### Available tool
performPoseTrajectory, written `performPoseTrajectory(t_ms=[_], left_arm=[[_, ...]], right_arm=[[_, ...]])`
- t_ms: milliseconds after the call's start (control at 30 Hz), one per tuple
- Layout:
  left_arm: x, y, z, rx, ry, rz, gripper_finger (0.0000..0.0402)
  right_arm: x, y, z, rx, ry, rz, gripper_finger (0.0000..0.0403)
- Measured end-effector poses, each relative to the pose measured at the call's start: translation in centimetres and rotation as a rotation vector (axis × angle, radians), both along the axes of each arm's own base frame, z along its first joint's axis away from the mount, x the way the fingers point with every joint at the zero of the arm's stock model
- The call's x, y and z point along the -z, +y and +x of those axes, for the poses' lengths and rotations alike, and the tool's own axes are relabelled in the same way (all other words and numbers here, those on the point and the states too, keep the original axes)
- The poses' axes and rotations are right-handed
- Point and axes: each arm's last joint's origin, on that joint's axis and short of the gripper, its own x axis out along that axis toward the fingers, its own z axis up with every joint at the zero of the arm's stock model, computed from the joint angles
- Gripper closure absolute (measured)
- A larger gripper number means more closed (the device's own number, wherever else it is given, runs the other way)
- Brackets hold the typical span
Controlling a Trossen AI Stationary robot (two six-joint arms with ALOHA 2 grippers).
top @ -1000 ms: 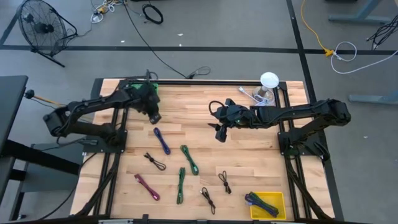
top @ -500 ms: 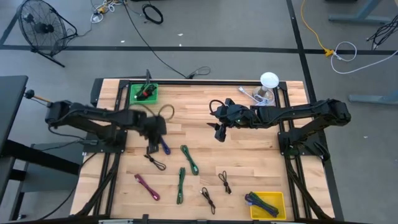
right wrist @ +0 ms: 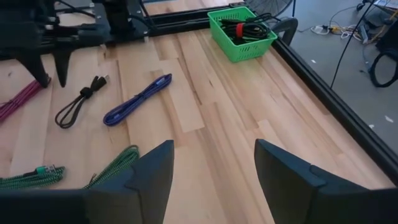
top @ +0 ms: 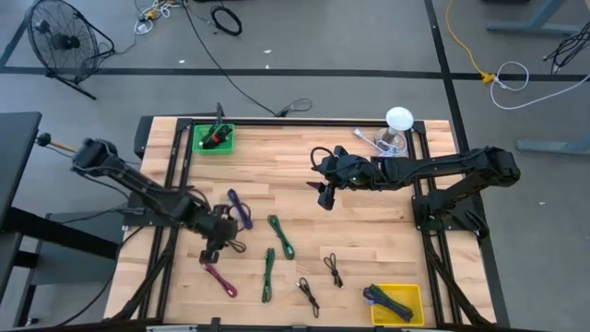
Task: Pick & Place USB Port
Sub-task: Put the black charger cable into the green bin
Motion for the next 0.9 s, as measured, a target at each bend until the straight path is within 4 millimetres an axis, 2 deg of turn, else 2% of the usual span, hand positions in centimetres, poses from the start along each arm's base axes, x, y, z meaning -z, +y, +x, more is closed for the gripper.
performPoseTrajectory(t_ms=[167, 400, 667, 900], left_arm=[[0.2, -0.7, -0.8, -0.019, 0.005, 0.08, 0.028], [0.3, -0.7, -0.9, -0.005, 0.01, 0.111, 0.028], [2.7, -1.1, -0.2, 0.034, 0.095, 0.211, 0.0277], [3.9, -1.3, 0.2, 0.072, 0.136, 0.252, 0.0224]], right_arm=[[0.0, 0.0, 0.0, 0.015, -0.01, 0.024, 0.0179], [-0.2, 0.0, 0.1, 0.013, -0.032, 0.022, 0.0179], [-0.2, 0.0, 0.1, 0.012, -0.035, 0.022, 0.0179], [-0.2, 0.0, 0.1, 0.012, -0.035, 0.022, 0.0179]])
